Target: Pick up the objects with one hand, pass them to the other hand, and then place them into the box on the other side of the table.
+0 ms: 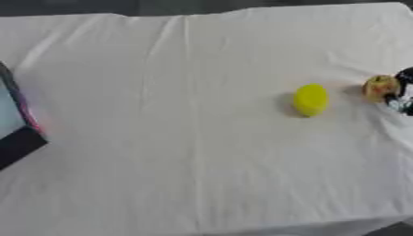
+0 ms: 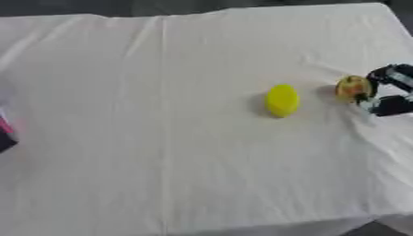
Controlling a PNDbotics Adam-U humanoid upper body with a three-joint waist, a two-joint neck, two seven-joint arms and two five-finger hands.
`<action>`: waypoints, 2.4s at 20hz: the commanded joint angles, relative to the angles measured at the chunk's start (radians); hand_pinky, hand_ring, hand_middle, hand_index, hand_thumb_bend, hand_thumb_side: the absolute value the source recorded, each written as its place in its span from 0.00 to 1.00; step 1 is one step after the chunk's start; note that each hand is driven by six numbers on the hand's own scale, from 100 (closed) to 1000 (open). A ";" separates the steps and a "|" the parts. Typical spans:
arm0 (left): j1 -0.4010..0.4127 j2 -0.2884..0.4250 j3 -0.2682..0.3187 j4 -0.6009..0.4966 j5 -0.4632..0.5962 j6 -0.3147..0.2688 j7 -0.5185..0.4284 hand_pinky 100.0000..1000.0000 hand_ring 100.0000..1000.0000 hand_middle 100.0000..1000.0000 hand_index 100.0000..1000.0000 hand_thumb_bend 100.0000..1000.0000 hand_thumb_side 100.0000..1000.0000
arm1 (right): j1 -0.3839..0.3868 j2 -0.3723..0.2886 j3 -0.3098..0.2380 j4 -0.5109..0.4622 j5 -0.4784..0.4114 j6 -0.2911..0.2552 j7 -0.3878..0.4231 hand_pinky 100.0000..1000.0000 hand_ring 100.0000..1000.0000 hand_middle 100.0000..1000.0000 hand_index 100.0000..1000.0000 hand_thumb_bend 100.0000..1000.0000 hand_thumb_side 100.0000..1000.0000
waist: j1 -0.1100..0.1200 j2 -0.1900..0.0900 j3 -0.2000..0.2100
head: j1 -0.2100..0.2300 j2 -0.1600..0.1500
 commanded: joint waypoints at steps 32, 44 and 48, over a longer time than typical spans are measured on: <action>-0.097 0.046 0.027 -0.084 0.055 -0.051 0.021 0.86 0.76 0.75 0.77 0.22 0.60 | -0.357 0.191 0.077 -0.360 -0.158 0.073 0.003 0.83 0.74 0.36 0.34 0.00 0.00 | 0.011 -0.067 0.015 | 0.016 -0.008; -0.274 0.002 -0.110 -0.192 0.032 -0.100 -0.135 0.85 0.77 0.75 0.78 0.26 0.58 | -0.457 0.333 0.165 -0.289 -0.148 0.070 0.003 0.84 0.74 0.36 0.34 0.00 0.00 | 0.017 -0.073 0.049 | 0.000 -0.003; -0.327 -0.030 -0.168 -0.227 0.023 -0.109 -0.203 0.84 0.77 0.75 0.78 0.27 0.59 | -0.476 0.361 0.187 -0.266 -0.138 0.062 -0.011 0.84 0.74 0.36 0.34 0.00 0.00 | 0.021 -0.073 0.060 | -0.012 -0.003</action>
